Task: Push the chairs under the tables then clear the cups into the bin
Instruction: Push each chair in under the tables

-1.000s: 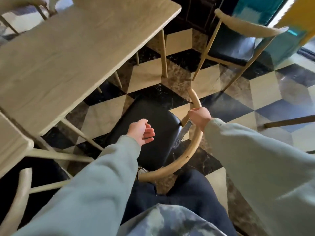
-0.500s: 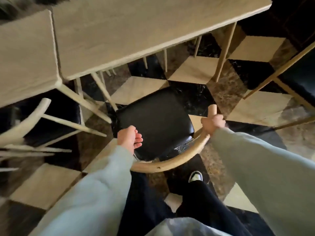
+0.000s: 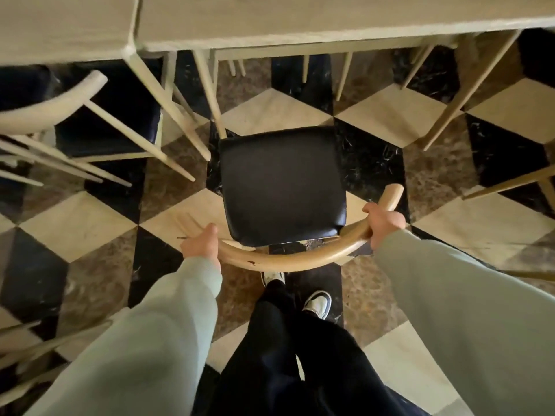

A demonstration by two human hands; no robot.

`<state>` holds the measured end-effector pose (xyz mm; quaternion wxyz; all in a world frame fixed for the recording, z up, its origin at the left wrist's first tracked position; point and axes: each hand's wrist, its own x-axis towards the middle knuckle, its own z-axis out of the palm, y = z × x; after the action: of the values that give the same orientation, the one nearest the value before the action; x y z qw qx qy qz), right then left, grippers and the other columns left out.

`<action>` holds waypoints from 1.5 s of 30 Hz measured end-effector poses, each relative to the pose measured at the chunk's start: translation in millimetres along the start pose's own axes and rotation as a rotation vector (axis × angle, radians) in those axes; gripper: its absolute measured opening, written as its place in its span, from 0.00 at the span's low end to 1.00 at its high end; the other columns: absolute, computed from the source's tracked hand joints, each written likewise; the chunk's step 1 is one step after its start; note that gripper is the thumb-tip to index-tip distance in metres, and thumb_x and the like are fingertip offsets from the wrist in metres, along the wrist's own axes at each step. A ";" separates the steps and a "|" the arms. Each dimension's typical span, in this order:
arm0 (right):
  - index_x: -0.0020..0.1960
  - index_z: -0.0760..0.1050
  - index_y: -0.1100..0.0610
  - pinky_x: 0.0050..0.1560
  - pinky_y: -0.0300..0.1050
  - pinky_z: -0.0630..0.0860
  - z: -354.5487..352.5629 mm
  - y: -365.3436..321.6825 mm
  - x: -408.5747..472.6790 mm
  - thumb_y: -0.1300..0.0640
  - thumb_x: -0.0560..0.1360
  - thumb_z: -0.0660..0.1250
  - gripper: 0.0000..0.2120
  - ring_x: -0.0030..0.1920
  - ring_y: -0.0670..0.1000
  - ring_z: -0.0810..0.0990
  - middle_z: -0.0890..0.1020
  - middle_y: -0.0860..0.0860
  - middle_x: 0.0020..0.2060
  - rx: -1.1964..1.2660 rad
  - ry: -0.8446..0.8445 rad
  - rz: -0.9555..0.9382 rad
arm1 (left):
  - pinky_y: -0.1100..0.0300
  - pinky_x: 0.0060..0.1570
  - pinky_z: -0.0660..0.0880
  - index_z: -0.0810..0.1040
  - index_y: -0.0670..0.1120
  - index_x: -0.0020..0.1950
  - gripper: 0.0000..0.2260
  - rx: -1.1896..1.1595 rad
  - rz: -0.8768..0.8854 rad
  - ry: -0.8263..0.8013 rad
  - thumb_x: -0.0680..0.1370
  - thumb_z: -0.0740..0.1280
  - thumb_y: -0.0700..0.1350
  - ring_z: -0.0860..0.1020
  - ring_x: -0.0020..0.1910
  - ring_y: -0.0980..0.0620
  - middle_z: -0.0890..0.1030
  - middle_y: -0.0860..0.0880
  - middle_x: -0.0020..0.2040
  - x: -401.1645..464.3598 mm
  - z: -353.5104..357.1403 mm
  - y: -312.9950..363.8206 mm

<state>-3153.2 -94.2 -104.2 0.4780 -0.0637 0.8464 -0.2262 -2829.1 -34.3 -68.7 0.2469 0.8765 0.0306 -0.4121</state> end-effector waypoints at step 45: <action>0.43 0.75 0.52 0.34 0.51 0.83 157.6 -284.8 58.0 0.59 0.65 0.72 0.09 0.36 0.57 0.84 0.81 0.53 0.38 0.327 0.065 -0.136 | 0.54 0.43 0.73 0.75 0.45 0.70 0.25 -0.303 -0.010 0.038 0.74 0.74 0.44 0.75 0.41 0.48 0.80 0.44 0.55 111.2 120.8 309.5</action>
<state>-3083.0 -417.1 -92.5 0.4379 -0.0349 0.8071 -0.3944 -2761.6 -377.4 -89.6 0.3735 0.8368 0.1016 -0.3873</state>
